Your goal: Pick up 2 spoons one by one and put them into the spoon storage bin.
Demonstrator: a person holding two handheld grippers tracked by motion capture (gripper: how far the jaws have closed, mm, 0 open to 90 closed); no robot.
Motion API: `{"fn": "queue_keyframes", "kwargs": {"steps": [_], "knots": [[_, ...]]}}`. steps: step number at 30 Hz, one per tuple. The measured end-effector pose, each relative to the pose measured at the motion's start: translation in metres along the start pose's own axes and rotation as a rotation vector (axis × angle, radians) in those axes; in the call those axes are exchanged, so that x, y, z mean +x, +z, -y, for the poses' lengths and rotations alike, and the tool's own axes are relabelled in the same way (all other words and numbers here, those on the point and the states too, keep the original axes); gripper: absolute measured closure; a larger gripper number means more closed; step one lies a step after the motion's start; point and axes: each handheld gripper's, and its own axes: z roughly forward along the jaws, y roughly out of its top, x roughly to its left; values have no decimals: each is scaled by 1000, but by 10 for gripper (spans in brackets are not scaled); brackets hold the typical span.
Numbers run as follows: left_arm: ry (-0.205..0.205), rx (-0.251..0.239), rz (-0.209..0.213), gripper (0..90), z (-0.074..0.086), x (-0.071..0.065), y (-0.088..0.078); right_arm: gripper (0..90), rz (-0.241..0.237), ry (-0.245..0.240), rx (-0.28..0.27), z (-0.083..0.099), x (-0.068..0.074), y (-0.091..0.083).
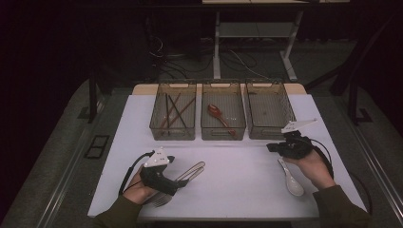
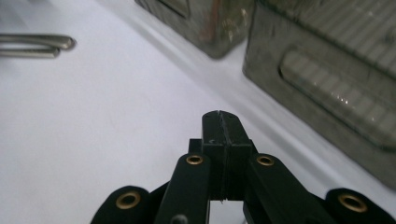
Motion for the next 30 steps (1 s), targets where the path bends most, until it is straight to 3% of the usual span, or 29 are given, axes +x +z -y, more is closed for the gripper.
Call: {"fn": "queue_keyframes", "kwargs": {"steps": [14,18,30], "knots": [[4,0,0,7,0,0,0,894,76,13,95,36,-12,-3],[1,-4,0,7,0,0,0,894,108,17,106,40,-17,-4],[3,-2,1,7,0,0,0,895,143,21,140,46,-24,3]]}}
